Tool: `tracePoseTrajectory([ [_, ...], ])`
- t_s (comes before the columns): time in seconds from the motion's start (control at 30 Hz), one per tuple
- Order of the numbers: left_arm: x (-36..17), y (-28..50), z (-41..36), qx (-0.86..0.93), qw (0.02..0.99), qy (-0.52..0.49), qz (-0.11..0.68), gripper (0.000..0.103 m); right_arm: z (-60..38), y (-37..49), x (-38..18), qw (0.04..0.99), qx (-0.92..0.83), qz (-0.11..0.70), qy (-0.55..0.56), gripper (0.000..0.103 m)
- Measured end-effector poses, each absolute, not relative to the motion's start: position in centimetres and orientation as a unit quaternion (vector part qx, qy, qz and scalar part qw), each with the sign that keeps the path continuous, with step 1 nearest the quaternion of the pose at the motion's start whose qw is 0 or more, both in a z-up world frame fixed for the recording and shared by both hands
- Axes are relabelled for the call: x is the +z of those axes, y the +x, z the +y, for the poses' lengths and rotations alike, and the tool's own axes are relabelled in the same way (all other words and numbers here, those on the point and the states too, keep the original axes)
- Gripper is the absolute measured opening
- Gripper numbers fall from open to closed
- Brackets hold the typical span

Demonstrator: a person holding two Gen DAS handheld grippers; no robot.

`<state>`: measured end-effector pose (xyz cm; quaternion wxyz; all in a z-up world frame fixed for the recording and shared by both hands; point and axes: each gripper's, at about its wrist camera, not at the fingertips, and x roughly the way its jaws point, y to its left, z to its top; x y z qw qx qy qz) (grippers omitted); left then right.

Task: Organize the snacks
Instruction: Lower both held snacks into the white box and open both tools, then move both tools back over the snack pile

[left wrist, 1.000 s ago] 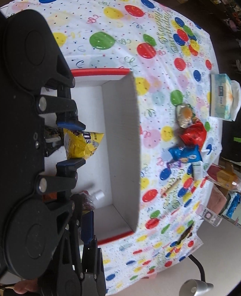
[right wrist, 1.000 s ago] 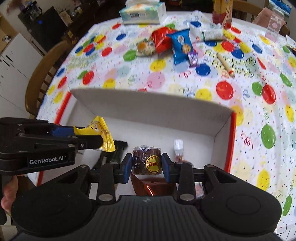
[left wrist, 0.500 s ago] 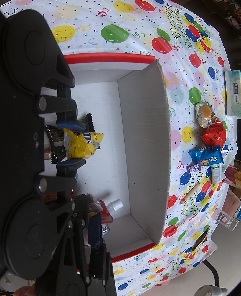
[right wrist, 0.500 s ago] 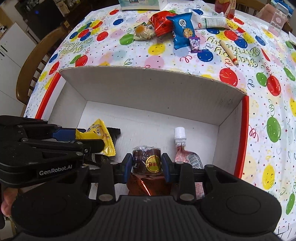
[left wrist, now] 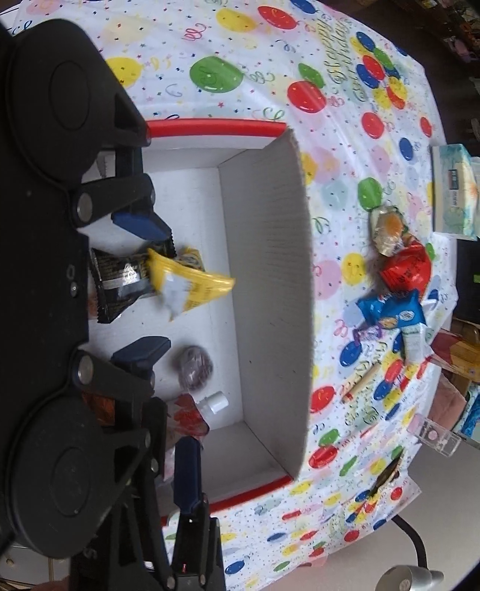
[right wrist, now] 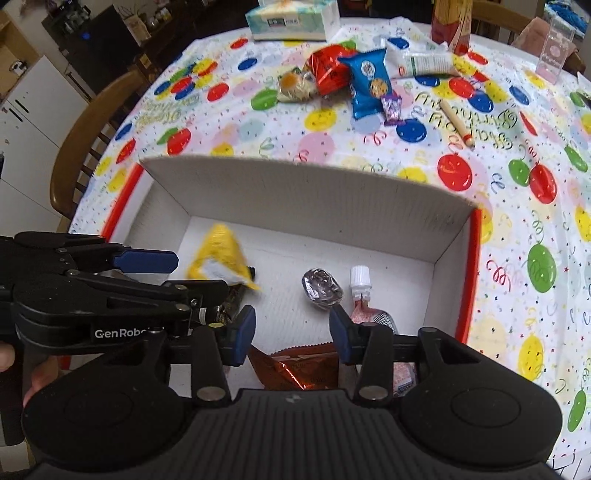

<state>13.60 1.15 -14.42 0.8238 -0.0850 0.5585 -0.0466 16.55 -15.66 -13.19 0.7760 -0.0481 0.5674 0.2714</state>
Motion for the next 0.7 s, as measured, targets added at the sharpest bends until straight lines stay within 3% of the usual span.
tracePoseTrajectory([
  [0.2,-12.1,13.0,1.3,-0.051,0.840,-0.087,0.533,0.062,-16.8,16.5,-11.1,0.788,0.272,0.551,-0.037,0.053],
  [0.33,-10.0,12.7,1.1,-0.059,0.855,-0.084,0.509,0.063,-17.5,16.4,-9.6,0.797,0.273,0.539,-0.029,0.054],
  [0.5,-7.6,12.5,0.7,-0.059,0.874,-0.075,0.477,0.075,-18.2,16.6,-7.5,0.808,0.276,0.520,-0.023,0.057],
  [0.57,-6.7,12.7,0.6,-0.060,0.880,-0.071,0.466,0.077,-18.4,16.8,-6.6,0.814,0.280,0.509,-0.024,0.068],
  [0.7,-5.3,13.3,0.3,-0.058,0.891,-0.063,0.445,0.082,-19.0,17.7,-4.9,0.825,0.282,0.489,-0.022,0.069],
])
